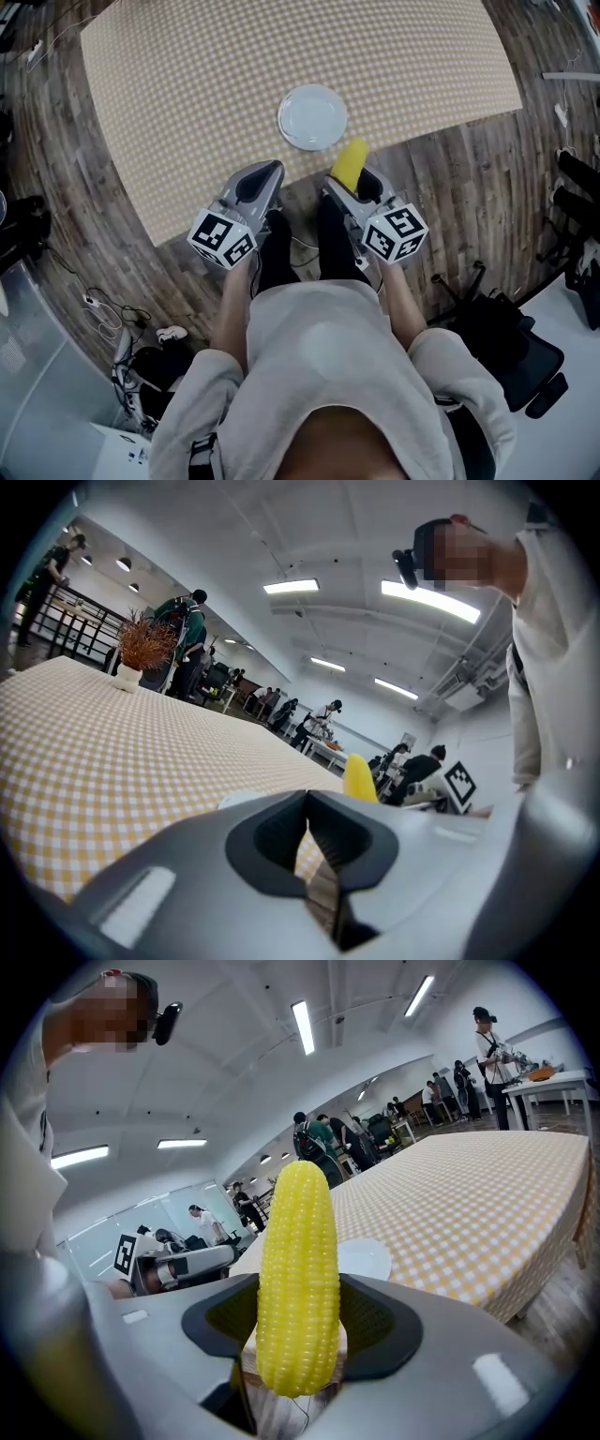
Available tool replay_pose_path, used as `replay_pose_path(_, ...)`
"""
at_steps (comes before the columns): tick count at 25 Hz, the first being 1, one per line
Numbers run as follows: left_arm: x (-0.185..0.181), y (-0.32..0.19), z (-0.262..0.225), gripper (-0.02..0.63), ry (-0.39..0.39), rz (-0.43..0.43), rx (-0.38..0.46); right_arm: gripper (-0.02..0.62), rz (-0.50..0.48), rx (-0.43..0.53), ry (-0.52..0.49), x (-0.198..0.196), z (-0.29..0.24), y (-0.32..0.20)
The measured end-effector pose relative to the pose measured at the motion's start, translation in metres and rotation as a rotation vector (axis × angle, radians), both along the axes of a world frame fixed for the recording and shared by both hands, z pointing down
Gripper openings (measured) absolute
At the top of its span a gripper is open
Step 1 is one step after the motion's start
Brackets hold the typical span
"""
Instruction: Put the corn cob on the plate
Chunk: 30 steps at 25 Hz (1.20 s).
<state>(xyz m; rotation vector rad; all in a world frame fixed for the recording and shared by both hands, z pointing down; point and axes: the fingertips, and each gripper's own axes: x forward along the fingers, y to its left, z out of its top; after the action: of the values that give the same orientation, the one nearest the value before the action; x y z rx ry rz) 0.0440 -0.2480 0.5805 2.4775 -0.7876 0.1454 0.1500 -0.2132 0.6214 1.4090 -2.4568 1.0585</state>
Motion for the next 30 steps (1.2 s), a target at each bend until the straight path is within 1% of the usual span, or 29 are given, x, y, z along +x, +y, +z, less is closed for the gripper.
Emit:
replay_pose_path(3,0.006,-0.002,-0.004,0.008,0.009,0.002,0.007,0.256,-0.018,0.013,0.014,-0.001,0.002,-0.012)
replay_pose_path(10,0.005,-0.001,-0.005,0.008,0.020,-0.001,0.001,0.256,-0.039,0.033,0.044,-0.005,0.014,-0.057)
replay_pose_path(15,-0.004,-0.005,-0.002,0.008,0.021,-0.012,-0.010,0.256,-0.056,0.036,0.074,-0.008,0.025,-0.088)
replay_pose_path(18,-0.007,-0.005,0.000,0.008,0.023,-0.018,-0.015,0.256,-0.071,0.030,0.091,-0.008,0.031,-0.097)
replay_pose_path(22,-0.006,-0.005,0.000,0.008,0.027,-0.018,-0.022,0.256,-0.097,0.025,0.140,-0.004,0.039,-0.103)
replay_pose_path(25,-0.009,-0.007,0.003,0.008,0.031,-0.023,-0.028,0.256,-0.139,0.040,0.211,-0.005,0.044,-0.107)
replay_pose_path(30,-0.015,-0.009,0.003,0.008,0.036,-0.031,-0.030,0.256,-0.286,0.106,0.446,-0.013,0.047,-0.111)
